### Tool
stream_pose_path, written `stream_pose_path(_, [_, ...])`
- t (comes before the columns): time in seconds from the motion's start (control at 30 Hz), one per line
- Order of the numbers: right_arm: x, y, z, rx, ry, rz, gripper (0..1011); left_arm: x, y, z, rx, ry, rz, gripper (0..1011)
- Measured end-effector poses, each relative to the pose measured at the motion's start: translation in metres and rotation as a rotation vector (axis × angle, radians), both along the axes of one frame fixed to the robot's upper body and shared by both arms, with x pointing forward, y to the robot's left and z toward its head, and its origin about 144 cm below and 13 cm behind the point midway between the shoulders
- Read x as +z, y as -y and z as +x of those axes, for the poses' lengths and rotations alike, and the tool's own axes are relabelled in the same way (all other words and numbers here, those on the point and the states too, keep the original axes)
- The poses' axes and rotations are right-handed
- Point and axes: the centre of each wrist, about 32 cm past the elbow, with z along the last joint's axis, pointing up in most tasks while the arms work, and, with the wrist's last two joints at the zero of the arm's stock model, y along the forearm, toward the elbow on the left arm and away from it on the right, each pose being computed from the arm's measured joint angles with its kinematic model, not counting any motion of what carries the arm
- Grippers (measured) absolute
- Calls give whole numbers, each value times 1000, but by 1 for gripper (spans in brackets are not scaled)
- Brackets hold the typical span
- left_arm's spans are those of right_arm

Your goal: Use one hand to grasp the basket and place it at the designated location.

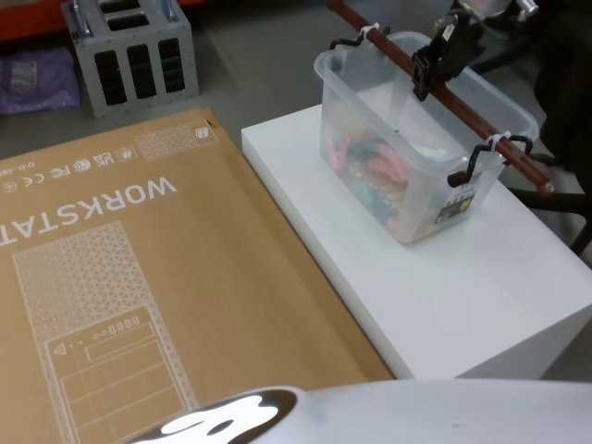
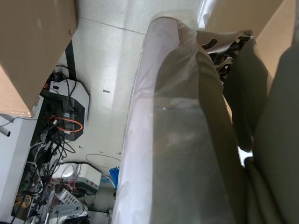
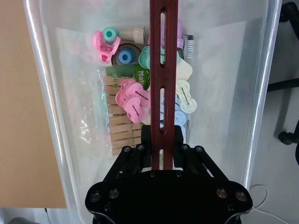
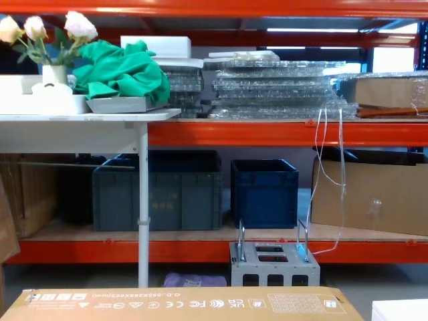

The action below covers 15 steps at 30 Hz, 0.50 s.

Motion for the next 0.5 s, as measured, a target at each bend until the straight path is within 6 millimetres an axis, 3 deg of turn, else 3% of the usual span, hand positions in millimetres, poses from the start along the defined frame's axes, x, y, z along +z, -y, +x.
stream_pose_path(0.5, [-7, -4, 5, 7, -24, -14, 237, 0, 0, 0, 0, 0, 0, 0])
